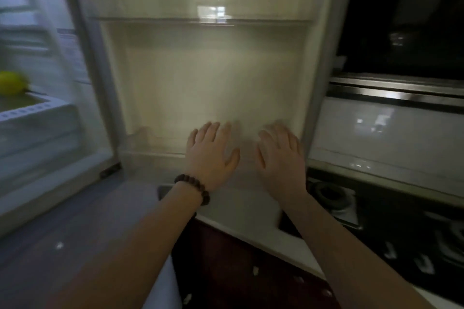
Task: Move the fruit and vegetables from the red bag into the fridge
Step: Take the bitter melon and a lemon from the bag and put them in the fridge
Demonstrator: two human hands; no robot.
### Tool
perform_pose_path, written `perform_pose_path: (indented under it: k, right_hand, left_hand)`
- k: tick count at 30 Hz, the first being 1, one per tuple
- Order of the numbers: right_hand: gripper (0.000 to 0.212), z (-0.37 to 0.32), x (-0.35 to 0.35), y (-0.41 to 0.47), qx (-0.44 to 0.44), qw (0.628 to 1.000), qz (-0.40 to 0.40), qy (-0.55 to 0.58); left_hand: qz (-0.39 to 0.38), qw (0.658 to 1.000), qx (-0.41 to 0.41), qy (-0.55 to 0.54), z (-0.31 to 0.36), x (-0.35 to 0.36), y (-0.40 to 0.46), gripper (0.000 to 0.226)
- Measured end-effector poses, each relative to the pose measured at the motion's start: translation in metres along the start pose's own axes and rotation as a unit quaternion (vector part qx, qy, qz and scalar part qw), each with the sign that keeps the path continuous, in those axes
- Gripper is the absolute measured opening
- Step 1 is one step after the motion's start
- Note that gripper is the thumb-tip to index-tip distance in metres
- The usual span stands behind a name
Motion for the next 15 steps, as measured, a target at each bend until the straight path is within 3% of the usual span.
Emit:
perform_pose_path:
  k: [15]
  right_hand:
    - [0.043,0.258,-0.233,-0.142,0.188,0.968,-0.003,-0.167]
  left_hand:
    - [-0.040,0.972,0.179,-0.146,0.361,0.033,-0.032,0.061]
Point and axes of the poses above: each hand's wrist, its own y-axis towards the middle knuckle, its own x-axis out of the palm, z = x × y, the point moved 3 cm from there along y, towards the middle knuckle, and after that the axes turned 3 degrees about y, right-handed, at the moved point
